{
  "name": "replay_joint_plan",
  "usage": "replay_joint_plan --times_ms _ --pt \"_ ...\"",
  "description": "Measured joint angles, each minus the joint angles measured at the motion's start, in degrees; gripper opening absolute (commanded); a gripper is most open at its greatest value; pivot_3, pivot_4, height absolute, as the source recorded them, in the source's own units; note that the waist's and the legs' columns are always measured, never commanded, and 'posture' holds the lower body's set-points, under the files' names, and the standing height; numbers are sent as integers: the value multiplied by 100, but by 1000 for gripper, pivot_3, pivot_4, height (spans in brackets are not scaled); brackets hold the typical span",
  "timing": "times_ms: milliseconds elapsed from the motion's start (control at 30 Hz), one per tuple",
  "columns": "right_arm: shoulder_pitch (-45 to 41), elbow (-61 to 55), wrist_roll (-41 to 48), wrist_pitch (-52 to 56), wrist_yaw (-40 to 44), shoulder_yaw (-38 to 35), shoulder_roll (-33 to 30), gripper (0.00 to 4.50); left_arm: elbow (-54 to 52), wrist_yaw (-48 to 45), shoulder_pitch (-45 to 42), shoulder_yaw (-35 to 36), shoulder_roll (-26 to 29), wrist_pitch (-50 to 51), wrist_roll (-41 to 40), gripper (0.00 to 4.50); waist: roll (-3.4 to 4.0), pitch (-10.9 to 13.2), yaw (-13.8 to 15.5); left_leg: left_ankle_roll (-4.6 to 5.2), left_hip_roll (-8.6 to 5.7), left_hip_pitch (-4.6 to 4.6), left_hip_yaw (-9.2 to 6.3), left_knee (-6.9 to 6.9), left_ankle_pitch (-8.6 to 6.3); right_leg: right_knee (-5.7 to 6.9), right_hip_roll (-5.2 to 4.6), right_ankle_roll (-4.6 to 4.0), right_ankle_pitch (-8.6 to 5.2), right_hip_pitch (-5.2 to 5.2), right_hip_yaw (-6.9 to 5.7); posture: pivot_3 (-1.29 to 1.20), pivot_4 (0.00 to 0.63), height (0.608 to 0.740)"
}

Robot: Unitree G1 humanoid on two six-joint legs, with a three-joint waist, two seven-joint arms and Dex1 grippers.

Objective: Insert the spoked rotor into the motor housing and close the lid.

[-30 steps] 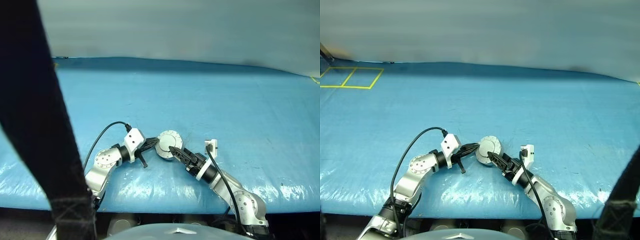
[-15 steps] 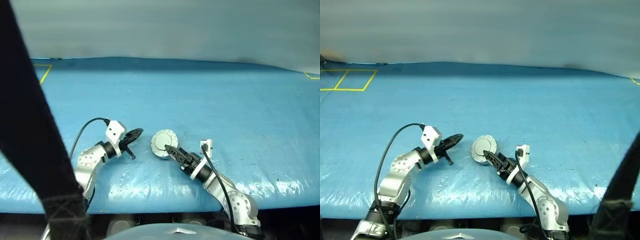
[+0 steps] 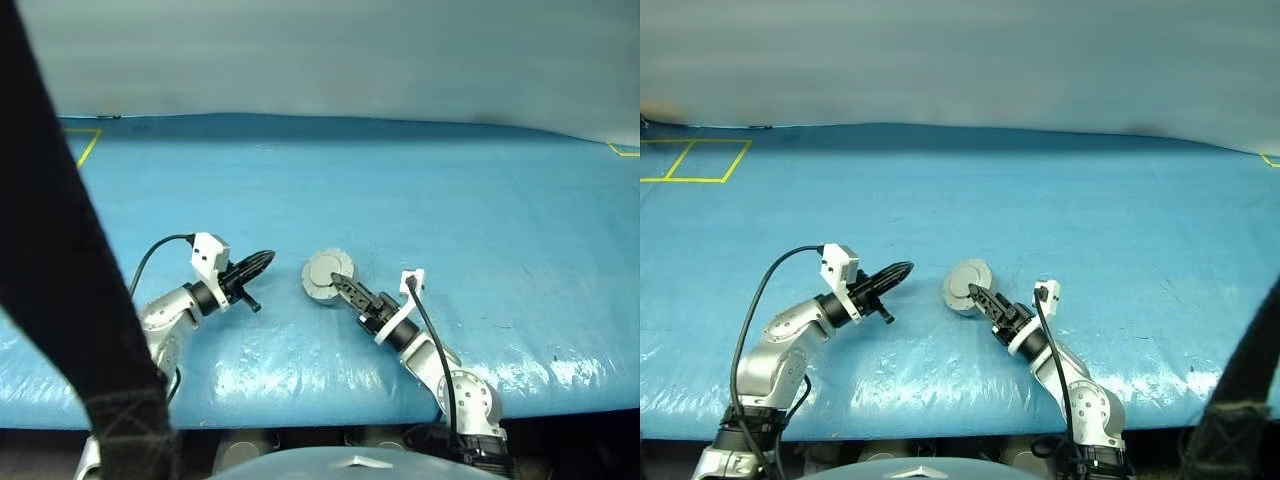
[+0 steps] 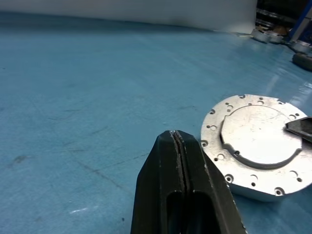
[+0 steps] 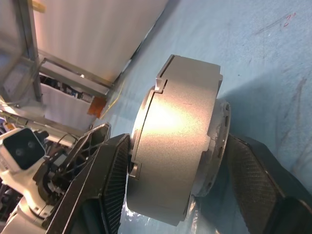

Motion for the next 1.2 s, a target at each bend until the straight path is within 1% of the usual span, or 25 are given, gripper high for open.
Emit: replay_joint_plan --times_ms 133,267,300,367,467,533,733,767,900,967,1033,1200 --pt "-47 10 -7 -15 -132 -3 77 2688 -133 8 13 34 -70 415 -411 0 1 2 0 -13 -1 1 0 0 8 0 2 1 1 1 5 0 150 740" --pt "-46 9 158 85 -177 -84 79 2688 -128 230 38 405 -333 536 -761 0 0 2 0 -14 0 1 0 0 8 0 11 3 2 0 20 0 150 740" --pt "-46 10 238 133 -195 -132 84 2688 -122 292 49 526 -401 568 -884 175 -1 3 0 -14 1 0 0 0 9 0 14 4 2 0 24 0 150 740" --pt "-50 9 429 182 -256 -254 141 2688 -108 398 84 703 -485 590 -980 593 -1 3 1 -14 1 0 0 0 8 0 18 5 3 -1 30 0 150 740" --pt "-137 5 752 250 -386 -403 247 2688 -88 468 215 911 -486 655 -1136 1583 1 4 -12 -12 2 1 4 0 7 1 23 6 4 -5 42 0 150 740" --pt "-257 -1 1030 361 -451 -469 255 2688 -120 402 379 1007 -483 831 -1414 2254 1 5 -20 3 3 1 6 0 -1 1 23 7 4 -6 46 0 150 740" --pt "-732 -55 1762 619 -744 -472 270 2688 -420 242 660 884 -508 1323 -1981 4296 1 7 0 4 2 2 5 2 -2 3 23 6 5 -3 49 0 150 740" --pt "-773 -56 1810 637 -796 -435 269 2688 -440 246 659 887 -541 1368 -2079 4490 1 7 -2 4 2 2 5 2 -2 3 23 7 5 -3 52 0 150 740" --pt "-800 -55 1960 732 -959 -372 268 2688 -659 280 729 987 -800 1508 -2738 4490 2 7 -6 4 1 0 7 2 -2 1 23 7 6 -5 64 0 150 740" --pt "-809 -49 2008 749 -1023 -374 266 2688 -673 468 730 1212 -1076 1515 -3148 4490 1 7 -6 4 1 1 8 2 -2 2 24 8 6 -4 67 0 150 740" --pt "-832 -23 2047 754 -1073 -376 263 2688 -673 697 761 1358 -1202 1611 -3525 4490 1 7 -6 6 1 2 8 3 -3 2 26 9 7 -4 69 0 150 740" --pt "-894 -22 2157 862 -1104 -366 255 2688 -525 1122 971 1321 -1303 2062 -3892 4490 0 8 -10 9 2 2 10 5 -4 3 32 12 8 -4 68 0 150 740"
